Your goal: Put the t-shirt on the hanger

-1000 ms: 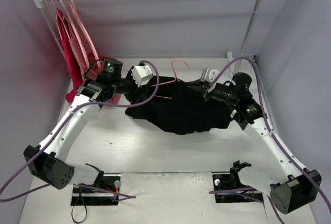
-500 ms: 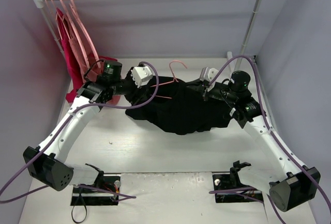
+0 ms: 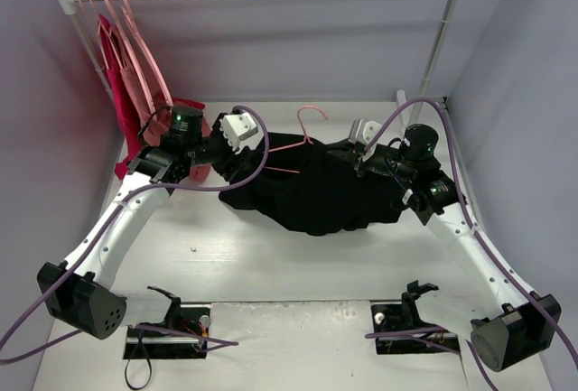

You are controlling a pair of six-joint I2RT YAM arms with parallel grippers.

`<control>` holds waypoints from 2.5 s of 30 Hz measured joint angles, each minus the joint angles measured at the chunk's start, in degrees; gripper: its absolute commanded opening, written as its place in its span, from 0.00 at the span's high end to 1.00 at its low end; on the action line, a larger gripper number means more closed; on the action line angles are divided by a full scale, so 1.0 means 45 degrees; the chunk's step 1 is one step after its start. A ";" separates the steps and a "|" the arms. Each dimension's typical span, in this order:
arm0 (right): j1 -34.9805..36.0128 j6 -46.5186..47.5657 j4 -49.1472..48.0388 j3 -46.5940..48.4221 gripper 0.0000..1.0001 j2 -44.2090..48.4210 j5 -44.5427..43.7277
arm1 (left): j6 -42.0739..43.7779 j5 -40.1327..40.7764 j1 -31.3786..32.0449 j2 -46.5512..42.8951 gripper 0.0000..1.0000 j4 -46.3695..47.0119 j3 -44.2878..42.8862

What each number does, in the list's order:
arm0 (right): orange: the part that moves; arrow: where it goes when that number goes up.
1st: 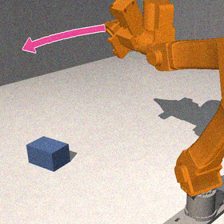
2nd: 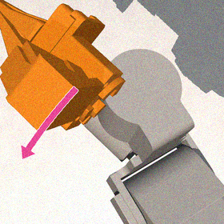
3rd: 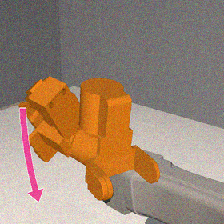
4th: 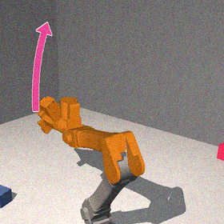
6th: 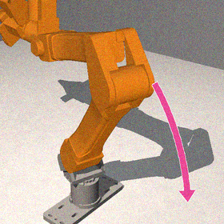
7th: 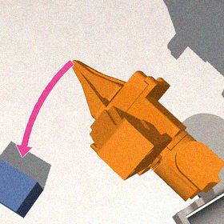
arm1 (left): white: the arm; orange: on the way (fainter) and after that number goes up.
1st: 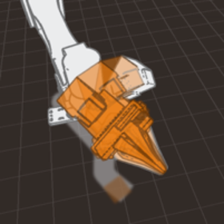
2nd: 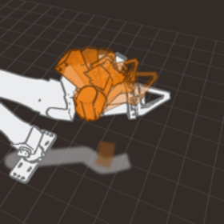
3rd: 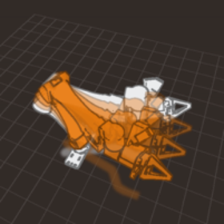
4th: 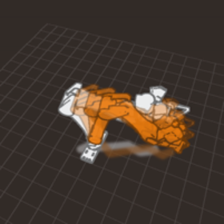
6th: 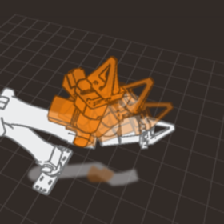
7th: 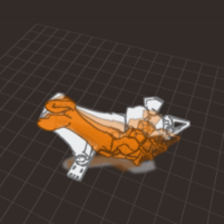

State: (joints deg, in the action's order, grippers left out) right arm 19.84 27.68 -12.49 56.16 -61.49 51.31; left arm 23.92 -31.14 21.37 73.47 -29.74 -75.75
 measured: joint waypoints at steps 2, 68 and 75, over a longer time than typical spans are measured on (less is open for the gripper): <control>0.0000 0.0039 0.0000 0.0000 1.00 0.0000 0.0010 | 0.0083 -0.0291 -0.0063 0.0087 0.41 -0.0049 0.0000; -0.0267 -0.0670 -0.0583 0.0228 1.00 -0.0670 0.0908 | -0.1579 -0.5600 0.0121 0.1545 1.00 0.1710 -0.0952; -0.0243 -0.0049 0.0126 0.1069 0.80 -0.0704 -0.0053 | -0.1855 -0.4595 0.0282 0.0884 1.00 0.2875 -0.0908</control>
State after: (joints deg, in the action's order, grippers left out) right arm 18.74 27.46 -11.92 60.97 -64.66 51.07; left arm 15.57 -51.81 22.63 77.45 -16.80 -79.83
